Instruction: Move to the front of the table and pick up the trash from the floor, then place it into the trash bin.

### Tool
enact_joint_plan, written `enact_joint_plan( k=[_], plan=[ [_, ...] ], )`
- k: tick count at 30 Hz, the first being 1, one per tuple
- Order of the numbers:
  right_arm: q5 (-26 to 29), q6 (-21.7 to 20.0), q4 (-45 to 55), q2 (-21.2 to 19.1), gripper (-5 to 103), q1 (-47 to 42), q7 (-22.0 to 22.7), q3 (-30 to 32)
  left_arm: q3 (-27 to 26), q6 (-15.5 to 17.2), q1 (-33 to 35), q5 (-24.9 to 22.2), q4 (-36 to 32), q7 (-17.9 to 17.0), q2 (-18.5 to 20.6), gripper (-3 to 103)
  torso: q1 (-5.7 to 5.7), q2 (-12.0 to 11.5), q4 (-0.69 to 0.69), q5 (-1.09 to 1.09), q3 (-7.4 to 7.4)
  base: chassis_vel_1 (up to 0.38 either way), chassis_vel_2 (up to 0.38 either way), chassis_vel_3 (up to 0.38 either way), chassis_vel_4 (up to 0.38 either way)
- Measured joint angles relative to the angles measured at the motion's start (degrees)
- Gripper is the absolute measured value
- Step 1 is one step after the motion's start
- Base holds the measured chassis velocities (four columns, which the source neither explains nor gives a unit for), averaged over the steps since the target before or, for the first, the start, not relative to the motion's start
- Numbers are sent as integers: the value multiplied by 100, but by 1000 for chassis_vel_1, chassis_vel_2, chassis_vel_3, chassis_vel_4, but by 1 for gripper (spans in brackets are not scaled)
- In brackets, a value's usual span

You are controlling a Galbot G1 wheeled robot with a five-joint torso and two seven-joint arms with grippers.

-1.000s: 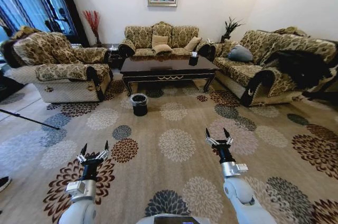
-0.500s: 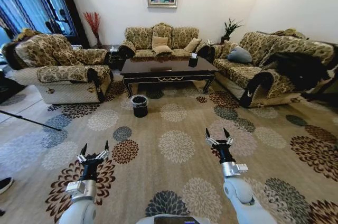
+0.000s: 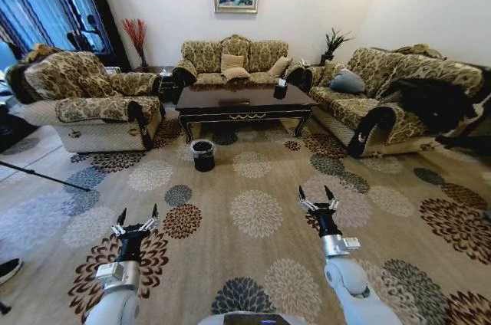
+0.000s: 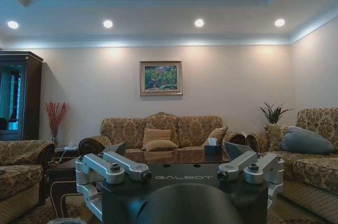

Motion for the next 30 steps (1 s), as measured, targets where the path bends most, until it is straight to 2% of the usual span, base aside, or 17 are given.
enact_joint_plan(
  k=[30],
  plan=[
    [0,0,0,0,100,0,0,0,0,0,0,0,0,0,0,100,369,827,0,0,460,0,0,0,0]
  ],
)
